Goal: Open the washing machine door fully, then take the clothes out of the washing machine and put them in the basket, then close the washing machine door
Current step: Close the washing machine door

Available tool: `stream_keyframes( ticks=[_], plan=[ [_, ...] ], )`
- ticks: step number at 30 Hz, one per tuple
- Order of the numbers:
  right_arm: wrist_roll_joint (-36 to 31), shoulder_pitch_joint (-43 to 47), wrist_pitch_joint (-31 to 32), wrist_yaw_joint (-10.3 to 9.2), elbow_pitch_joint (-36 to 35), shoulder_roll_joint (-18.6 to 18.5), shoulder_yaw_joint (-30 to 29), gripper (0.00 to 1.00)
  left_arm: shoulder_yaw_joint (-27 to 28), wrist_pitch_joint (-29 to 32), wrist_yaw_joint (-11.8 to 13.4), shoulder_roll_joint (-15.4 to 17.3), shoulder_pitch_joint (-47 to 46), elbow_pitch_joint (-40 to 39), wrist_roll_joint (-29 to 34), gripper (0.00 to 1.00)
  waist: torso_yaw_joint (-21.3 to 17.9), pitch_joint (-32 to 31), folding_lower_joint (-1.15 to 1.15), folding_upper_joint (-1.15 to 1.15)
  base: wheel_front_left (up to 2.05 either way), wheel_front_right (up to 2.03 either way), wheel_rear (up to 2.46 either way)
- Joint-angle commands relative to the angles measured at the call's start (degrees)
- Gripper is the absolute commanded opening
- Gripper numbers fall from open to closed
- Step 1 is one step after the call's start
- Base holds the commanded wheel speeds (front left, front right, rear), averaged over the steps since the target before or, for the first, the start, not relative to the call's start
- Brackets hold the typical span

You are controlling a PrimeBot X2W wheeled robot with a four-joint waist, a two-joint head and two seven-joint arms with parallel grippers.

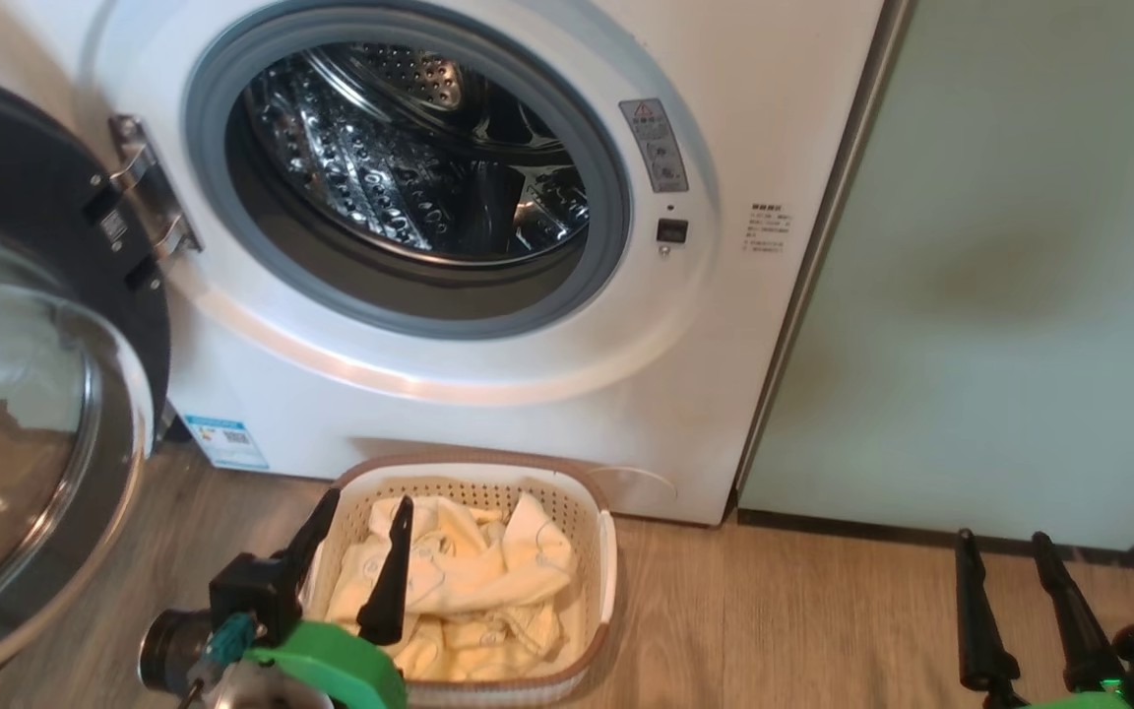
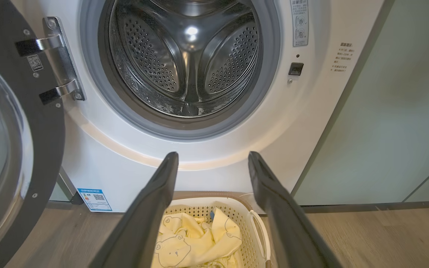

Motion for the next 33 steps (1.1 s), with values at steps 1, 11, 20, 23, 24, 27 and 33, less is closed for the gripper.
stream_keyframes(
  ticks=[1, 11, 20, 23, 24, 27, 33],
  plan=[
    [-0.1, -2.0, -0.4, 0.01, -1.8, -0.8, 0.9, 1.00, 1.7, -0.7, 0.3, 0.8, -2.7, -1.6, 0.1, 1.00, 0.0, 0.0, -0.03, 0.00, -1.83, 1.68, 0.14],
    [0.0, -2.1, -0.4, 0.01, -1.8, -0.8, 0.6, 1.00, 0.6, -1.2, -0.2, 1.2, -3.2, -1.8, -0.2, 1.00, 0.6, 0.8, -0.03, 0.00, -1.93, 1.78, 0.16],
    [-0.1, -2.3, -0.4, 0.01, -1.8, -0.8, 0.4, 1.00, 0.2, -1.4, 0.0, 1.5, -3.3, -1.8, -0.5, 1.00, 1.3, 1.2, -0.03, 0.00, -0.71, 0.71, 0.00],
    [-0.1, -2.4, -0.4, 0.01, -1.7, -0.8, 0.4, 1.00, 0.1, -1.5, 0.2, 1.6, -3.4, -1.8, -0.5, 1.00, 1.5, 1.4, -0.03, 0.00, -0.01, 0.01, 0.00],
    [-0.1, -2.4, -0.4, 0.01, -1.7, -0.8, 0.4, 1.00, 0.2, -1.6, 0.2, 1.7, -3.4, -1.9, -0.5, 1.00, 1.5, 1.4, -0.03, 0.00, 0.00, 0.00, 0.00],
    [-0.2, -2.5, -0.4, 0.01, -1.7, -0.8, 0.3, 1.00, 0.1, -1.8, 0.3, 1.8, -3.6, -1.8, -0.6, 1.00, 1.7, 1.6, -0.03, 0.00, 0.00, 0.00, 0.00],
    [-0.3, -2.4, -0.4, 0.01, -1.7, -0.8, 0.2, 1.00, 0.1, -2.2, 0.4, 2.2, -3.8, -1.2, -0.9, 1.00, 2.0, 1.6, -0.03, 0.00, 0.00, 0.00, 0.00]
  ],
)
